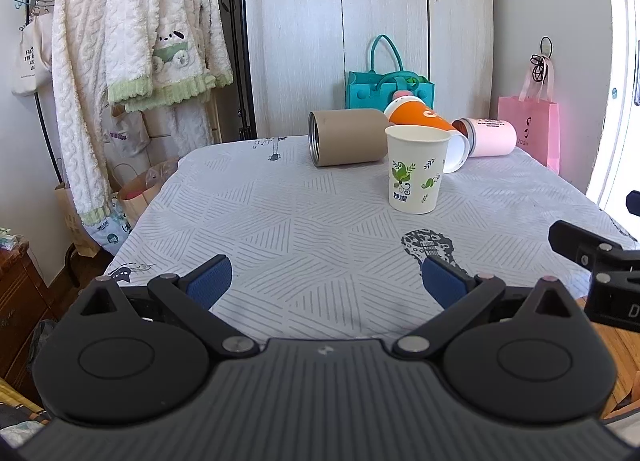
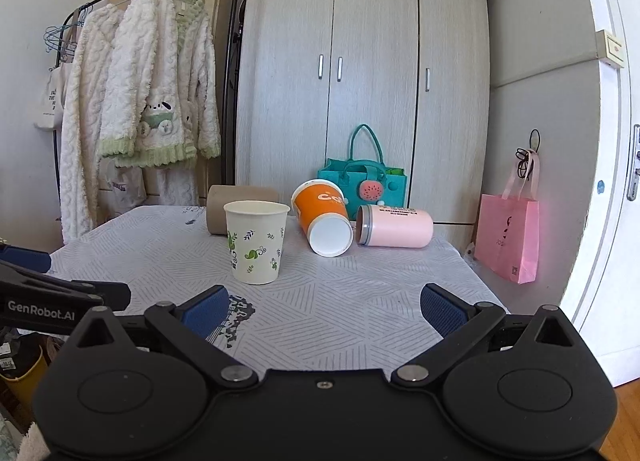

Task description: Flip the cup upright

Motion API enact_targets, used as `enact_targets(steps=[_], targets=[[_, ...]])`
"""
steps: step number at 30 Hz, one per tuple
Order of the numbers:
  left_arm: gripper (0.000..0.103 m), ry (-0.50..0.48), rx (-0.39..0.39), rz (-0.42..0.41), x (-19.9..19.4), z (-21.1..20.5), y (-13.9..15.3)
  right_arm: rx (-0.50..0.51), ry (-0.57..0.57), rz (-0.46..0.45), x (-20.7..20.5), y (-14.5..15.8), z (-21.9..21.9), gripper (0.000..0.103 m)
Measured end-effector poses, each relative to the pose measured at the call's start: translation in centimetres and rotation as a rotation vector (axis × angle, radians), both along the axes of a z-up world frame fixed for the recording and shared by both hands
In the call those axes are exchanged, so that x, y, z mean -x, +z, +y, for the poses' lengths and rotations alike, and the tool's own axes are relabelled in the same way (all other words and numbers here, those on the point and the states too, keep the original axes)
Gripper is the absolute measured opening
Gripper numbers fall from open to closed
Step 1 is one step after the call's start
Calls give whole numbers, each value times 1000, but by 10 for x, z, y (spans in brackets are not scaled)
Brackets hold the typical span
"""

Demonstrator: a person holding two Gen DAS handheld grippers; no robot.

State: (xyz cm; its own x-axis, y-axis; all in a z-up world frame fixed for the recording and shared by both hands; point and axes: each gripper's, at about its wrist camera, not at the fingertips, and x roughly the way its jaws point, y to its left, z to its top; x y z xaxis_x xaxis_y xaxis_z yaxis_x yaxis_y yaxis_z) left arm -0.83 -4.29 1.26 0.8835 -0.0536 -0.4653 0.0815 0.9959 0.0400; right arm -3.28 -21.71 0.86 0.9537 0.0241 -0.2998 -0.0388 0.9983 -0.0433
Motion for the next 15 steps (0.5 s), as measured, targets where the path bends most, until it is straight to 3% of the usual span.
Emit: enact_targets(steps=[15], targets=[[103,6,-11,-22,9,1,2,-9,-37,41,-3,-3,-3,103]])
